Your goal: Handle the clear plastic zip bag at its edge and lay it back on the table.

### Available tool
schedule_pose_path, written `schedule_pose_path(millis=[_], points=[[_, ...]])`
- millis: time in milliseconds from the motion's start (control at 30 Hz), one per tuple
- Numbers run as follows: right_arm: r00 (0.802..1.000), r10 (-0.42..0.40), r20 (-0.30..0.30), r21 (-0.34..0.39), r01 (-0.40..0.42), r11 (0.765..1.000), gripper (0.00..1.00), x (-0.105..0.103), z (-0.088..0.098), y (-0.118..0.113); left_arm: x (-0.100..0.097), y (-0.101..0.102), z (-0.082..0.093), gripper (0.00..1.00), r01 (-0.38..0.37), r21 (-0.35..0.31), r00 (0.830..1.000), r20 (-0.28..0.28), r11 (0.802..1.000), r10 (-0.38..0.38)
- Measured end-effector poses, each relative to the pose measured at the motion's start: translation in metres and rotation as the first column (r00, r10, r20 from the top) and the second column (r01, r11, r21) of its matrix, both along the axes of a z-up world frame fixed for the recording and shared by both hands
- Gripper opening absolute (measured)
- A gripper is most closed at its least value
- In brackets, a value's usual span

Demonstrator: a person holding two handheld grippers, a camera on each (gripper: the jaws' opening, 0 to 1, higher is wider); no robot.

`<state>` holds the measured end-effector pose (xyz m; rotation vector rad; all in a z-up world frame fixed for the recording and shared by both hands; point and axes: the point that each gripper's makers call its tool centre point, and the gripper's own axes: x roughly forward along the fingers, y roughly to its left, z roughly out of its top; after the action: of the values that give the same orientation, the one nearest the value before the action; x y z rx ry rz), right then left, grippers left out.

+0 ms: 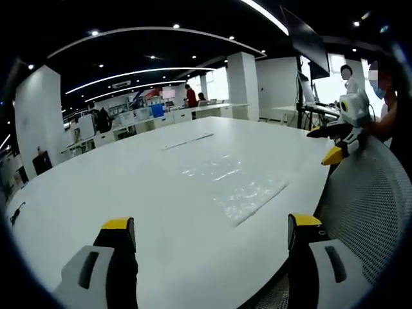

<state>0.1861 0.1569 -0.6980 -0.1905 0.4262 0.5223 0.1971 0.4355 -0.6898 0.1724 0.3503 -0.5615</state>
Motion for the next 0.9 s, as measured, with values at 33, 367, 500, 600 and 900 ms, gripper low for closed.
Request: schedule_pose_path(millis=[33, 367, 500, 600, 900], points=[[1.000, 0.000, 0.001, 0.000, 0.000, 1.000, 0.97, 0.000, 0.000, 0.000, 0.000, -0.001, 0.000, 0.97, 0.000, 0.000, 1.000, -0.001, 1.000, 0.000], [1.000, 0.000, 0.000, 0.004, 0.000, 1.000, 0.97, 0.000, 0.000, -0.001, 0.000, 0.001, -0.004, 0.96, 0.012, 0.009, 1.000, 0.002, 1.000, -0.012], [1.000, -0.003, 0.000, 0.002, 0.003, 1.000, 0.97, 0.001, -0.002, -0.003, -0.001, -0.004, 0.000, 0.95, 0.019, 0.014, 1.000, 0.007, 1.000, -0.020], [1.000, -0.006, 0.002, -0.001, 0.006, 1.000, 0.96, 0.002, -0.002, -0.003, -0.002, -0.005, -0.002, 0.95, 0.031, 0.017, 1.000, 0.004, 0.999, -0.031], [1.000, -0.008, -0.002, -0.003, 0.008, 1.000, 0.96, 0.002, -0.003, -0.005, -0.004, -0.008, -0.004, 0.93, 0.052, 0.037, 0.999, -0.001, 0.998, -0.052]])
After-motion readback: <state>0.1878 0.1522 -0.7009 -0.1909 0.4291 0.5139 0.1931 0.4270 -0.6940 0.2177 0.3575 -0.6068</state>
